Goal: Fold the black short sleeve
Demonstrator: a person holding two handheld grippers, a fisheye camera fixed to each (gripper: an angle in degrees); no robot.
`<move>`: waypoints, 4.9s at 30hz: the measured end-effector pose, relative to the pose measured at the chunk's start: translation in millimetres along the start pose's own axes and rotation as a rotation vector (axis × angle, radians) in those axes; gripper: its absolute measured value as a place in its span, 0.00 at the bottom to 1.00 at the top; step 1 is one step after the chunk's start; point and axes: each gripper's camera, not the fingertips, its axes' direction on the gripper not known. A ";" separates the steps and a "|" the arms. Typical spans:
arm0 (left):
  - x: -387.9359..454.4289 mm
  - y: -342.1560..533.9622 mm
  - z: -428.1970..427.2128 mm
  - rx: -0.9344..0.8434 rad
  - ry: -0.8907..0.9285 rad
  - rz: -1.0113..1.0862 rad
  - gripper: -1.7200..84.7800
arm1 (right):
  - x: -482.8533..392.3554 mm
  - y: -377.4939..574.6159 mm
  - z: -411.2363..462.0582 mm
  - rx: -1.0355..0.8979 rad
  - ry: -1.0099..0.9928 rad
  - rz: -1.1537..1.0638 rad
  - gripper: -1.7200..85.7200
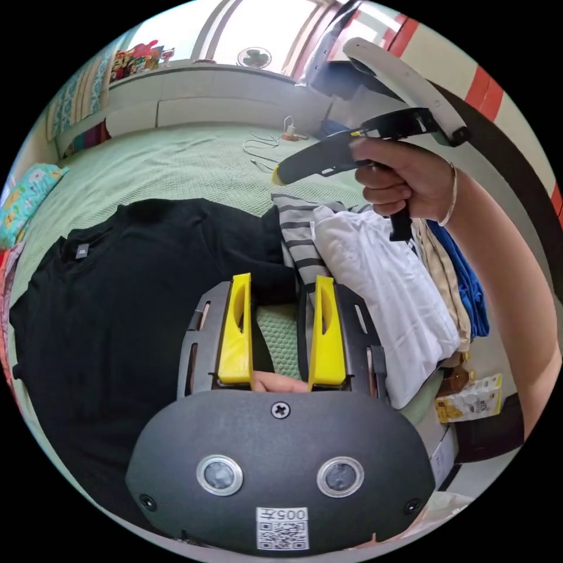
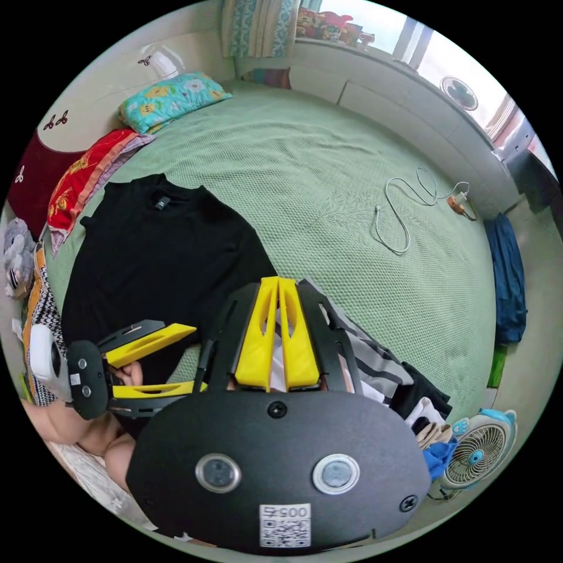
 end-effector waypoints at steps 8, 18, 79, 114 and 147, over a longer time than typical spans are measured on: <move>-34.4 -7.4 32.3 -0.072 0.082 -0.097 0.16 | 17.9 -33.3 48.4 -0.135 -0.078 0.082 0.09; -71.3 -12.6 26.7 -0.053 0.015 -0.158 0.06 | 32.4 -59.0 47.7 -0.086 -0.037 0.126 0.00; -303.4 99.5 -122.3 -0.125 -0.102 -0.355 0.11 | -66.5 -88.4 105.1 -0.028 0.072 0.262 0.01; -475.1 419.4 -431.4 0.062 -0.313 -0.420 0.11 | -325.7 329.3 -49.0 0.022 0.092 0.353 0.02; -430.4 161.6 -288.0 -0.218 -0.653 0.297 0.06 | -429.9 167.4 -93.8 0.291 -0.261 0.158 0.06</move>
